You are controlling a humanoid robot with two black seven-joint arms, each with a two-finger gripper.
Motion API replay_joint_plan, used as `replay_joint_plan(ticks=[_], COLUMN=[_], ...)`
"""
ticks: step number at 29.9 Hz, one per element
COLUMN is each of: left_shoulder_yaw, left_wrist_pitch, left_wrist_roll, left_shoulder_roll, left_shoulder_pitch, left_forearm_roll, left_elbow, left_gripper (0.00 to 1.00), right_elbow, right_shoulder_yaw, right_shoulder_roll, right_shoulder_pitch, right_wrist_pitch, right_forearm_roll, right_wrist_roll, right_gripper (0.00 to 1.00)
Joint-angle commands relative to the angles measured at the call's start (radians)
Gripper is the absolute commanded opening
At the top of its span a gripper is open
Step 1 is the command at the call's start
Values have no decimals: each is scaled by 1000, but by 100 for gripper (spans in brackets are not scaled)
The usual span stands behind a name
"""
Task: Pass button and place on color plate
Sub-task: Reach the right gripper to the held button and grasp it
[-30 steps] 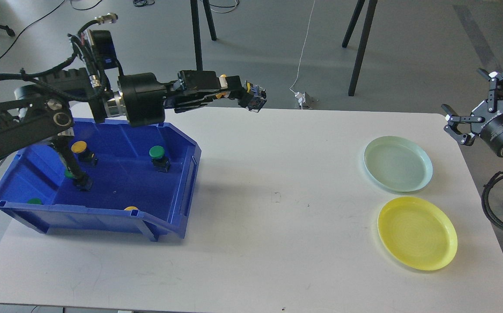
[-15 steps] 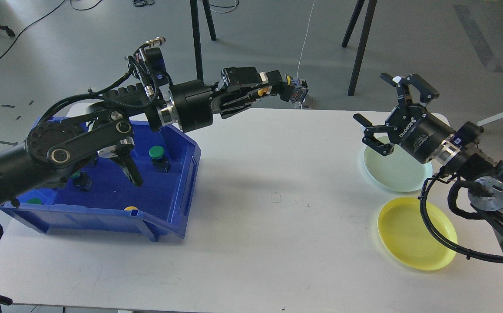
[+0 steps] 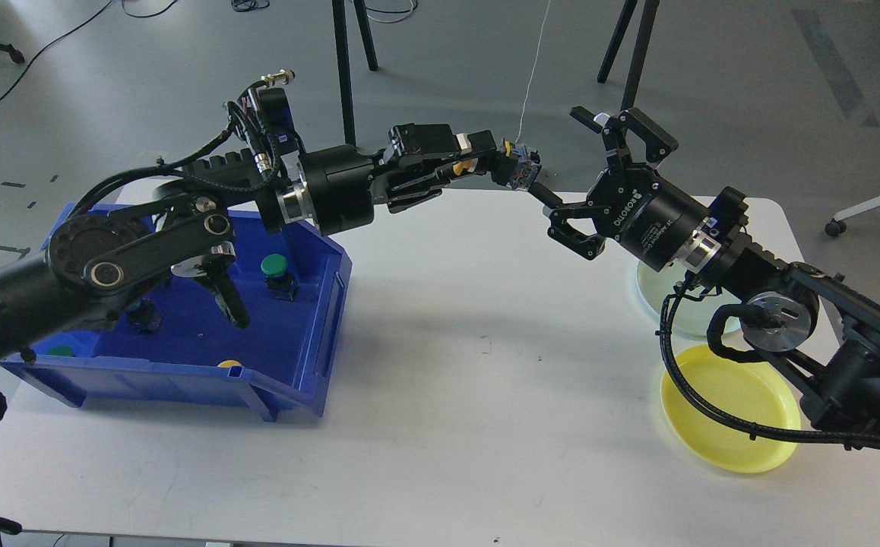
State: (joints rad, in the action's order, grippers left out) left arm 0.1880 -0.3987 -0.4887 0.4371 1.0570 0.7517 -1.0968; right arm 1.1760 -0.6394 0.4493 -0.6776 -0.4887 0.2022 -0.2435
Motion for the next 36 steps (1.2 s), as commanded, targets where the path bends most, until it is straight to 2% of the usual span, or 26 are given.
replay_joint_plan(ticks=[1, 16, 21, 36], left_shoulder_yaw=[1, 1, 1, 5], left_wrist_pitch=[-2, -3, -3, -32], left_wrist_roll=[0, 0, 0, 0], left_shoulder_roll=[0, 2, 2, 2], left_shoulder_pitch=[0, 1, 1, 1], left_forearm_roll=[0, -2, -2, -2], left_elbow=[0, 2, 3, 17], left_gripper=[8, 8, 8, 8], right_elbow=[27, 86, 88, 103], right_shoulder_yaw=[44, 90, 90, 95], right_shoulder_roll=[12, 65, 65, 77], right_shoulder_pitch=[-27, -40, -42, -46], right_wrist_pitch=[0, 0, 0, 0], right_forearm_roll=[0, -3, -3, -1], right_wrist_roll=[0, -2, -28, -28], right_gripper=[99, 99, 99, 95])
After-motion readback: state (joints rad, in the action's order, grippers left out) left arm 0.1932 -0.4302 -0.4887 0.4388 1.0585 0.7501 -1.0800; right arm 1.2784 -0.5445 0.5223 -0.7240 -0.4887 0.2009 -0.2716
